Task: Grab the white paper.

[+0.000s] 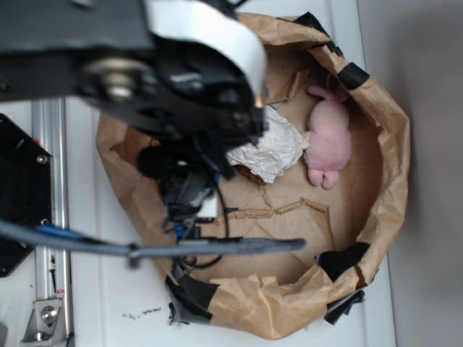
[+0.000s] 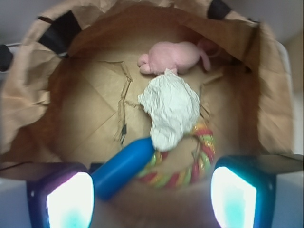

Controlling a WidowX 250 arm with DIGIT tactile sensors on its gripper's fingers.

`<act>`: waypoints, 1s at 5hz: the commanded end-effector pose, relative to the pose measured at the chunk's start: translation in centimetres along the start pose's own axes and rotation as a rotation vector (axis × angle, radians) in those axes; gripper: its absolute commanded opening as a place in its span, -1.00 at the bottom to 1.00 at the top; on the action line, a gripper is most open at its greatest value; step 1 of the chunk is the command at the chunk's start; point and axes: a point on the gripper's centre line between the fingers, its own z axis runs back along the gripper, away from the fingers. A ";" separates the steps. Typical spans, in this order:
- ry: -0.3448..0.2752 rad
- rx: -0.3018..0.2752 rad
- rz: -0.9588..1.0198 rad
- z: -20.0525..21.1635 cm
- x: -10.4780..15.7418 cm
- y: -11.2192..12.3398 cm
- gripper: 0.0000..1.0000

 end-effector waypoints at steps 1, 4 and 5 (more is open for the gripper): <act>-0.013 0.074 -0.054 -6.1 2.5 -1.4 1.00; 0.113 0.283 -0.103 -9.5 5.0 0.6 1.00; 0.117 0.269 -0.078 -9.7 5.1 1.2 -1.00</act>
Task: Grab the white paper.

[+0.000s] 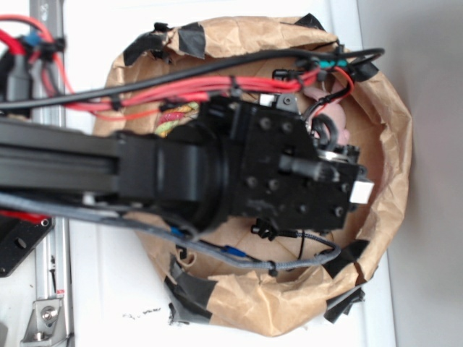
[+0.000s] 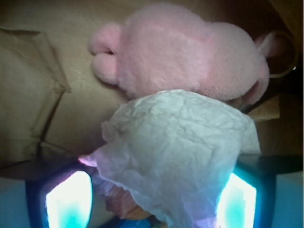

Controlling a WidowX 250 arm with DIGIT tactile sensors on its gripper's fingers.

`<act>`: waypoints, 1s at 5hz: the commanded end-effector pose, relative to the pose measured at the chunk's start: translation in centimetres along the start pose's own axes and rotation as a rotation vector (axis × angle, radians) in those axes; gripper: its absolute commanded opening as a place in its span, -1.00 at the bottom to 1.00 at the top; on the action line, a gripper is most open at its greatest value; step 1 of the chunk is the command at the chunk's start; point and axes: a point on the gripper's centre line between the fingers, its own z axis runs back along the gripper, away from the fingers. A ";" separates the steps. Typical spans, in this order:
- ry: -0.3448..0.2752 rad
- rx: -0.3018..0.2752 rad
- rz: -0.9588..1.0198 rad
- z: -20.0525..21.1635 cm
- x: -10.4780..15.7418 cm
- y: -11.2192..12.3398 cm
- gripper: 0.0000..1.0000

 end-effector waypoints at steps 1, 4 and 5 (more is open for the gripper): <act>-0.037 -0.015 0.027 0.7 0.9 1.2 -1.00; -0.112 -0.096 0.066 6.2 -0.1 0.2 -1.00; -0.159 -0.226 0.103 11.8 -0.5 -0.8 -1.00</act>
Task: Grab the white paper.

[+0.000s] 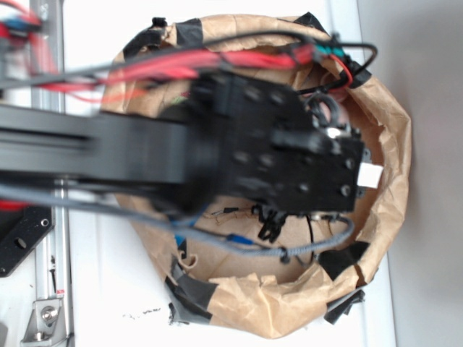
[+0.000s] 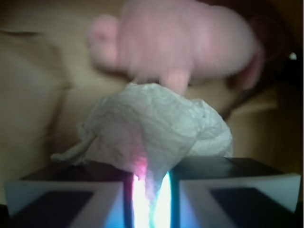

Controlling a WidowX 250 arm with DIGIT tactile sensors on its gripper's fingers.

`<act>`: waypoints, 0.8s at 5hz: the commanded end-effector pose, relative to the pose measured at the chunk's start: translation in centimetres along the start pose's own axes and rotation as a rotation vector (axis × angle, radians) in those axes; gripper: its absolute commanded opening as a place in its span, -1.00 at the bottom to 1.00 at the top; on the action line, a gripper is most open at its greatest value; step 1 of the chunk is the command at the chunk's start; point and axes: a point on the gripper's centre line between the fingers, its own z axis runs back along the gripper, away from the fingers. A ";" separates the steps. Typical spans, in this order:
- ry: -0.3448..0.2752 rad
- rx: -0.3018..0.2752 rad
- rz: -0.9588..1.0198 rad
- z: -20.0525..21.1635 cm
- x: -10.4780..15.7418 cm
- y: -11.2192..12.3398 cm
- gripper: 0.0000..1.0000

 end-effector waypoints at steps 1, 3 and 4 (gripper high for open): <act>-0.118 -0.178 0.027 10.7 0.4 -1.3 -1.00; -0.130 -0.200 0.033 10.7 0.0 -1.6 -1.00; -0.122 -0.191 0.028 10.2 0.1 -1.7 -1.00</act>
